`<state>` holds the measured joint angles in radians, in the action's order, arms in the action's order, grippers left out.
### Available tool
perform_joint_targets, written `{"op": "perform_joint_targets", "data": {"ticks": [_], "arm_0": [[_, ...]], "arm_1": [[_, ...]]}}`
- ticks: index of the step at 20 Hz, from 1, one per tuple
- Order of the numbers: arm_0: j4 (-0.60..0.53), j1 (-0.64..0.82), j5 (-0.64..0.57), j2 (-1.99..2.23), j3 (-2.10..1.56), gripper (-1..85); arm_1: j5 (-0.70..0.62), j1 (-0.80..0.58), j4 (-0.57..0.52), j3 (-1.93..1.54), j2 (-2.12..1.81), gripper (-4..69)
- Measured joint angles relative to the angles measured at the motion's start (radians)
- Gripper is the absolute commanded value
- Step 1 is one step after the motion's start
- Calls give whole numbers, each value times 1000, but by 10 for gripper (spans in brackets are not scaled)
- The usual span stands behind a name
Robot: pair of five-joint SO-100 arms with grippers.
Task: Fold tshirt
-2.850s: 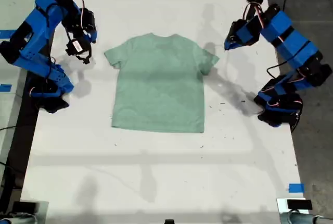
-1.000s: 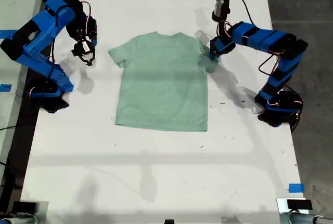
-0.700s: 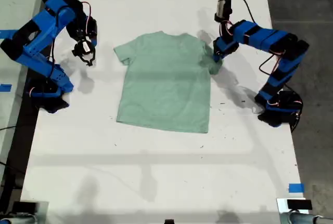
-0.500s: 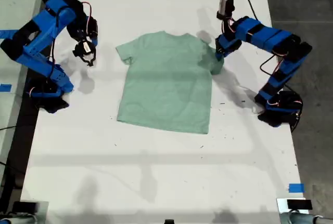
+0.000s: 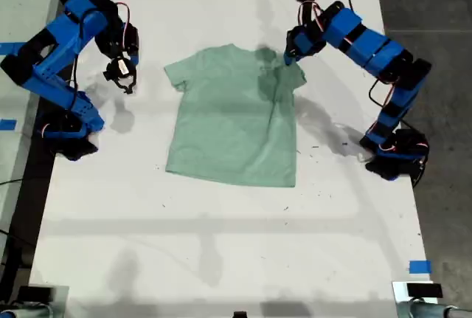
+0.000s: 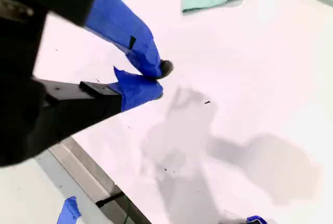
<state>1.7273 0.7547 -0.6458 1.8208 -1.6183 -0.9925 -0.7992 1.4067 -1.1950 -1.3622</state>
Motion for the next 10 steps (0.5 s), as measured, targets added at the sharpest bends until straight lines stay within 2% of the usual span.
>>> {"op": "perform_joint_targets", "data": {"ticks": [4,9,10], "arm_0": [[0,0,0,0,0,4],[0,0,8,0,0,4],[0,0,9,0,0,4]], "arm_1": [[86,127,-2,244,198,-4],[178,213,-160,296,388,-4],[198,229,-193,305,419,53]]}}
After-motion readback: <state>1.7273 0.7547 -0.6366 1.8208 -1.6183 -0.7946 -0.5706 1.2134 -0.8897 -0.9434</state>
